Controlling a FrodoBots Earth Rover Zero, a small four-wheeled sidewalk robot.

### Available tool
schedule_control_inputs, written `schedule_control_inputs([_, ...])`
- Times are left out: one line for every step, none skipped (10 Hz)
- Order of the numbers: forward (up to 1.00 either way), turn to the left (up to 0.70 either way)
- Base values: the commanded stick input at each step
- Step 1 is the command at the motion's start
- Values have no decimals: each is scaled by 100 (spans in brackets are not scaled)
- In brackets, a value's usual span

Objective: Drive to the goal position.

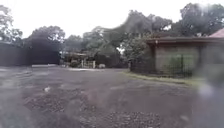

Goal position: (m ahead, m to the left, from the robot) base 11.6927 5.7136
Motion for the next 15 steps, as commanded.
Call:
schedule_control_inputs([50, 0])
schedule_control_inputs([50, 0])
schedule_control_inputs([50, 0])
schedule_control_inputs([50, 0])
schedule_control_inputs([50, 0])
schedule_control_inputs([50, 0])
schedule_control_inputs([50, 0])
schedule_control_inputs([50, 0])
schedule_control_inputs([50, 0])
schedule_control_inputs([50, 0])
schedule_control_inputs([50, 0])
schedule_control_inputs([50, 0])
schedule_control_inputs([50, 0])
schedule_control_inputs([50, 0])
schedule_control_inputs([50, 0])
